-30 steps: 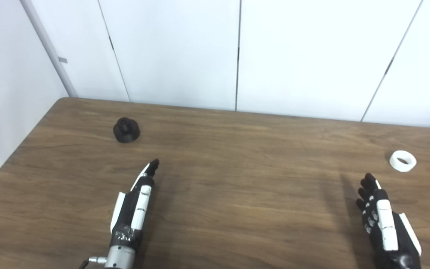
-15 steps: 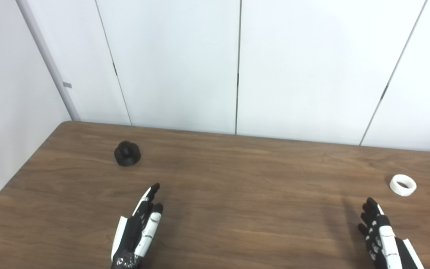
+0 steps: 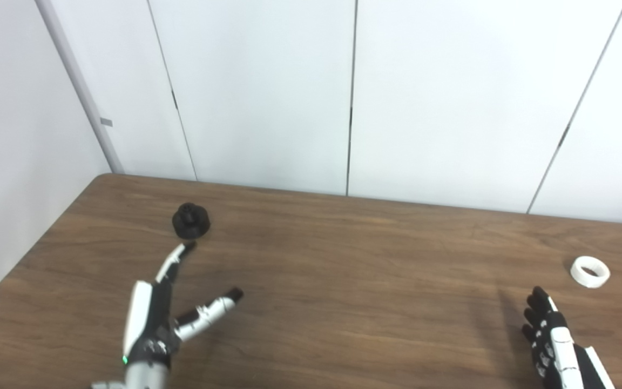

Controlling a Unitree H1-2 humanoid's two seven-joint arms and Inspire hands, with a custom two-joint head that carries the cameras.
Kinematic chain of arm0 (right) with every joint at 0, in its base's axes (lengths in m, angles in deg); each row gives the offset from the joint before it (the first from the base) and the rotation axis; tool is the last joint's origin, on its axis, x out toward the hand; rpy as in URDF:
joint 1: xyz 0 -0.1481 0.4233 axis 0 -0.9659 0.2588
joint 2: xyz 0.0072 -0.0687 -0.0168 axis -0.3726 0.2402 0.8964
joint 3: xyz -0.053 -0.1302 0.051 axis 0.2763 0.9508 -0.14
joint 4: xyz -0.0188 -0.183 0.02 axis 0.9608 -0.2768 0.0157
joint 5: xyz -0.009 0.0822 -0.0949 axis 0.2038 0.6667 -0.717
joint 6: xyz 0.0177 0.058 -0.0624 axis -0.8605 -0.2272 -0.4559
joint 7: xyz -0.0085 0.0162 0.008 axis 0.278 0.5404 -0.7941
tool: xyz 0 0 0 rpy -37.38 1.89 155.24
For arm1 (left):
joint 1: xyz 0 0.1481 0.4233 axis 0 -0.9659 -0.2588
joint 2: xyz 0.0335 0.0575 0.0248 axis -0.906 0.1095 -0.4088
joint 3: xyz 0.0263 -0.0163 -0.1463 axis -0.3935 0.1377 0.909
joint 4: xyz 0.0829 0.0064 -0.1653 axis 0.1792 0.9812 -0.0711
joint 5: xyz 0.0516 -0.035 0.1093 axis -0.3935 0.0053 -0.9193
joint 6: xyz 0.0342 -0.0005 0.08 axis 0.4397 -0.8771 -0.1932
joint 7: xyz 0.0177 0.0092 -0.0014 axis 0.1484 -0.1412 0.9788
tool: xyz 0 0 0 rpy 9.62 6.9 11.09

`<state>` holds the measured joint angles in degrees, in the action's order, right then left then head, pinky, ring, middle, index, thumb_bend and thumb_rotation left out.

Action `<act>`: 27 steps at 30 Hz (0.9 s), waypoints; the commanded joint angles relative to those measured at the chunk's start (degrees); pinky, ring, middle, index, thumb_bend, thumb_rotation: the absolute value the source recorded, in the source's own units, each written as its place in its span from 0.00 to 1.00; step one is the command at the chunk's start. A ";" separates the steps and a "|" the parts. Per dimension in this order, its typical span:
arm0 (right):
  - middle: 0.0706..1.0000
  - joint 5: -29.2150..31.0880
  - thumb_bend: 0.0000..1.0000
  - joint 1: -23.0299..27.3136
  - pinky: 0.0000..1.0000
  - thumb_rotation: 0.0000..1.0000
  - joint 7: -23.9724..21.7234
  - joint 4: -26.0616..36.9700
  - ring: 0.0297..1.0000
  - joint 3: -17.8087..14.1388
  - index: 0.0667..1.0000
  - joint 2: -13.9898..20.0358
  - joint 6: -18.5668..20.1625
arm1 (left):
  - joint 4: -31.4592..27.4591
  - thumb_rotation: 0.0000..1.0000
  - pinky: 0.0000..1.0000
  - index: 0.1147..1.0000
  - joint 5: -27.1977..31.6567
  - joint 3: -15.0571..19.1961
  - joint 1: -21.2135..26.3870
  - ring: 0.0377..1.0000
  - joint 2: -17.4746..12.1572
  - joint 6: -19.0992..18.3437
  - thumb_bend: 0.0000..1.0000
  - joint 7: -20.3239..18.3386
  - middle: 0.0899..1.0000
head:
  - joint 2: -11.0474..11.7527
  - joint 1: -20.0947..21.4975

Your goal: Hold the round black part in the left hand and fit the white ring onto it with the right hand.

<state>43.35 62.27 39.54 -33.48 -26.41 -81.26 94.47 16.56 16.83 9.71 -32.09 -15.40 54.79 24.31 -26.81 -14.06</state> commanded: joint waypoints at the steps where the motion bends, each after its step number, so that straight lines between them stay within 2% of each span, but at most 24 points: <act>1: 1.00 0.03 0.35 1.28 1.00 1.00 0.11 0.72 1.00 -0.03 1.00 0.01 -1.73 | -1.75 0.32 0.94 0.90 -2.32 1.57 2.46 0.95 -2.76 -0.90 0.93 -0.18 0.93 | -0.04 -0.01; 6: 1.00 -0.34 0.34 1.36 1.00 1.00 0.31 0.68 1.00 0.04 1.00 -0.09 -1.74 | 1.76 0.34 0.99 0.89 -3.56 4.14 6.03 0.99 -7.58 -3.08 0.94 -1.14 0.95 | -0.07 -0.31; 11: 1.00 -0.36 0.33 1.30 1.00 1.00 0.08 0.71 1.00 0.05 1.00 0.11 -1.89 | 8.26 0.33 1.00 0.88 -3.58 5.42 9.04 1.00 -10.69 -1.04 0.94 0.02 0.95 | -0.07 -0.31; 17: 1.00 -0.24 0.32 1.14 1.00 1.00 0.14 0.99 1.00 -0.12 1.00 0.06 -1.91 | 16.04 0.33 0.96 0.86 -6.07 4.08 13.18 0.98 -13.13 -0.35 0.96 1.29 0.93 | -0.42 -0.35; 23: 1.00 -0.50 0.33 0.84 1.00 1.00 0.12 1.41 1.00 0.03 1.00 0.12 -1.84 | 23.03 0.38 1.00 0.85 -8.28 1.81 16.96 0.99 -15.76 -0.71 0.98 1.47 0.95 | -0.63 -0.04; 27: 1.00 -0.58 0.34 0.72 1.00 1.00 0.23 1.62 1.00 0.02 1.00 -0.08 -1.95 | 27.76 0.37 1.00 0.83 -8.33 0.23 19.88 1.00 -16.44 -0.50 0.99 1.83 0.95 | -0.76 0.22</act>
<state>42.71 62.27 39.60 -33.45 -26.38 -81.28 94.42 44.48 9.75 10.18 -14.94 -30.22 52.69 24.75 -27.51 -13.80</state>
